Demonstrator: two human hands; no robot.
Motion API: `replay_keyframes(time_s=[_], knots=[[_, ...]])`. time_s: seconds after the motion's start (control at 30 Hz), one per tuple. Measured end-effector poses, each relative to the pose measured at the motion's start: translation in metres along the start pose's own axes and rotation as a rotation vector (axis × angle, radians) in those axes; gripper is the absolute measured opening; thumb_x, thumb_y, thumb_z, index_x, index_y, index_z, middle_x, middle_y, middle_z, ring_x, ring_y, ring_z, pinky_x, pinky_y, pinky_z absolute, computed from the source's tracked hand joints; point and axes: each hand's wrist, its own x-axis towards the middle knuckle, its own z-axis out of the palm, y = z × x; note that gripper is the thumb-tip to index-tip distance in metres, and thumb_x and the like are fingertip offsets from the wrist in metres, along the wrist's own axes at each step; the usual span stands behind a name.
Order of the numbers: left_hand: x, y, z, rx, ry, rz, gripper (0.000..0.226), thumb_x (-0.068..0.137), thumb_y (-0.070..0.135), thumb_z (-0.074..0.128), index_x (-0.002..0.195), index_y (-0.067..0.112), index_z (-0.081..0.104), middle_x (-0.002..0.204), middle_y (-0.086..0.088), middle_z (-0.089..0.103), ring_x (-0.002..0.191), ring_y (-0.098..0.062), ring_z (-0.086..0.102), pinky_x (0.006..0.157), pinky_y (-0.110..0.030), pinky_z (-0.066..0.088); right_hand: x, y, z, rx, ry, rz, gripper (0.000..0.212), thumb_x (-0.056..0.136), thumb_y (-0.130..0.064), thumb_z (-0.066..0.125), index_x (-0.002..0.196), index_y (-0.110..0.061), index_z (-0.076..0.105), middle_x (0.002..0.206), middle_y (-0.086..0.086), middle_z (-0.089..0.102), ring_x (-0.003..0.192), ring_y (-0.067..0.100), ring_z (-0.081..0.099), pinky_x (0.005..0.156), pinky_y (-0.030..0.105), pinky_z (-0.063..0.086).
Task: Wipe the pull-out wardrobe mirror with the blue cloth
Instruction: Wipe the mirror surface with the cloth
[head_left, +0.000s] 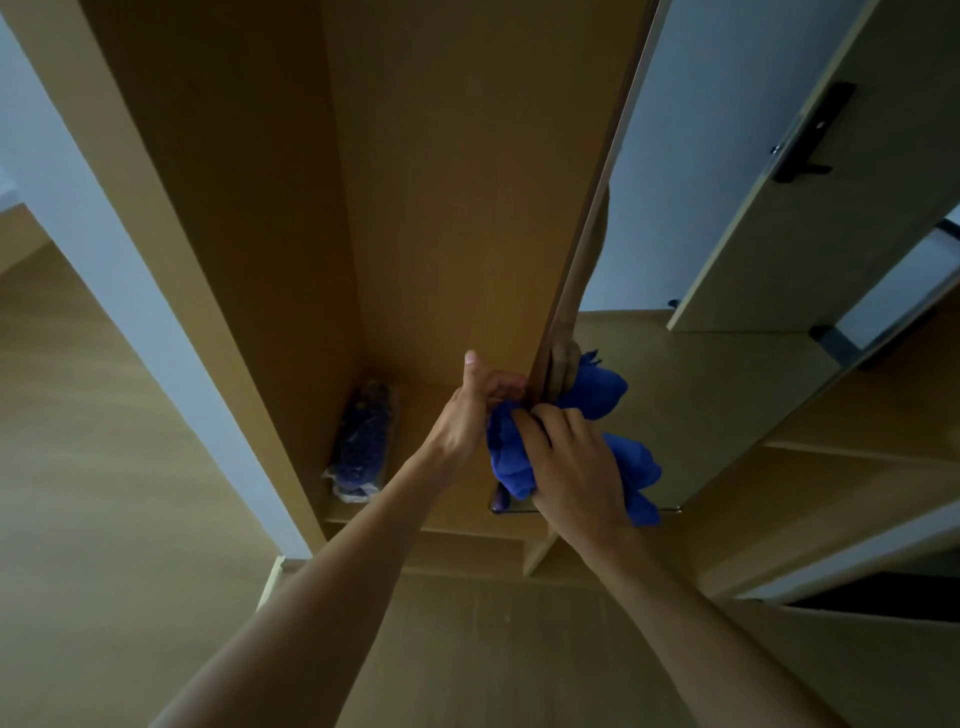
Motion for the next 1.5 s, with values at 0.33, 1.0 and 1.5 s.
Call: replay_keyframes(time_s=[0.33, 1.0, 1.5], knots=[[0.002, -0.021, -0.004, -0.062, -0.024, -0.067, 0.067, 0.100, 0.067, 0.011, 0.093, 0.044, 0.073, 0.095, 0.020, 0.076, 0.100, 0.002, 0.068, 0.094, -0.021, 0.049, 0.010, -0.001, -0.026, 0.103, 0.143, 0.044, 0.057, 0.078, -0.013, 0.073, 0.132, -0.006, 0.059, 0.120, 0.011, 0.061, 0.100, 0.027, 0.057, 0.087, 0.039, 0.051], [0.022, -0.068, -0.003, -0.031, 0.035, -0.040, 0.080, 0.105, 0.057, 0.005, 0.106, 0.016, 0.073, 0.107, -0.005, 0.074, 0.103, -0.014, 0.069, 0.089, -0.022, 0.048, -0.036, -0.012, 0.091, 0.089, -0.103, 0.053, 0.064, 0.068, -0.009, 0.083, 0.128, -0.007, 0.062, 0.107, 0.010, 0.063, 0.090, 0.028, 0.061, 0.084, 0.042, 0.054], [0.034, -0.122, -0.015, 0.016, -0.054, -0.105, 0.067, 0.084, 0.084, 0.012, 0.088, 0.057, 0.074, 0.098, 0.021, 0.076, 0.099, 0.004, 0.069, 0.097, -0.031, 0.047, -0.027, -0.012, 0.080, 0.123, 0.169, 0.135, 0.046, 0.089, -0.005, 0.063, 0.135, -0.007, 0.060, 0.124, 0.015, 0.061, 0.103, 0.029, 0.055, 0.092, 0.040, 0.046]])
